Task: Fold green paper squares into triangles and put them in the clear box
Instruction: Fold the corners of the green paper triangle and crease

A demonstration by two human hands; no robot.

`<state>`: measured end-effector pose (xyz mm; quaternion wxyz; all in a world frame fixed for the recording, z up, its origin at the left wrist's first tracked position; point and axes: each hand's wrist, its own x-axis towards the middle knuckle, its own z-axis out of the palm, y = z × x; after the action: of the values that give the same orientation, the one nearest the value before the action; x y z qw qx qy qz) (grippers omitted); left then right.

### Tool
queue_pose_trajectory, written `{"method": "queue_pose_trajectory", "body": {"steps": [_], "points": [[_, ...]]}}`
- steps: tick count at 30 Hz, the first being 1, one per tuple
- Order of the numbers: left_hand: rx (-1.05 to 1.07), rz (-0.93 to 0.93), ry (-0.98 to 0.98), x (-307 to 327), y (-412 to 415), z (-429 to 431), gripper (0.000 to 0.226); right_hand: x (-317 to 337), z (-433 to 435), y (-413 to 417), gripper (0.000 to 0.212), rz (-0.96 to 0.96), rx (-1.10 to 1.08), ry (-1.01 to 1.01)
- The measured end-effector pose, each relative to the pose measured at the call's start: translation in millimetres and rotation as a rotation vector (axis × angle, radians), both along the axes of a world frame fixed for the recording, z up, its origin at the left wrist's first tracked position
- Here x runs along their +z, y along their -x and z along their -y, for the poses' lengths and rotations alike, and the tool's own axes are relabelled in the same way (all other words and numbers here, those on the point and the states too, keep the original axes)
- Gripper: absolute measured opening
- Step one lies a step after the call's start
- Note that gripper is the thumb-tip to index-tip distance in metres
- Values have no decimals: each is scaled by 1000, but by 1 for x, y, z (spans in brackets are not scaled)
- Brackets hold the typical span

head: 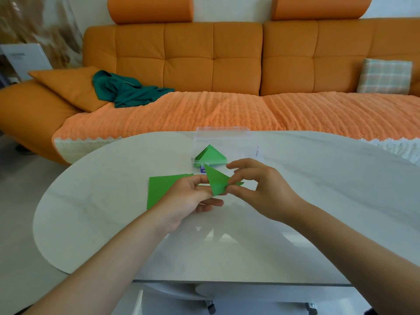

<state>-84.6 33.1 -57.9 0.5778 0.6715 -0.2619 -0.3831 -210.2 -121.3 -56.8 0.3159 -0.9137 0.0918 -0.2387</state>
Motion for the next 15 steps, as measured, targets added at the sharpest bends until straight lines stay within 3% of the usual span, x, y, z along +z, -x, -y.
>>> {"method": "queue_pose_trajectory", "body": {"steps": [3, 6, 10, 15], "points": [[-50, 13, 0, 2, 2, -1, 22, 4, 0, -1, 5, -97, -64, -287], [-101, 24, -18, 3, 3, -2, 24, 8, 1, -1, 9, -147, -91, -430], [-94, 13, 3, 2, 2, -1, 25, 13, 0, 1, 8, -166, -93, -493], [102, 164, 115, -3, 2, 3, 13, 17, -1, 2, 11, -198, -54, -487]]}}
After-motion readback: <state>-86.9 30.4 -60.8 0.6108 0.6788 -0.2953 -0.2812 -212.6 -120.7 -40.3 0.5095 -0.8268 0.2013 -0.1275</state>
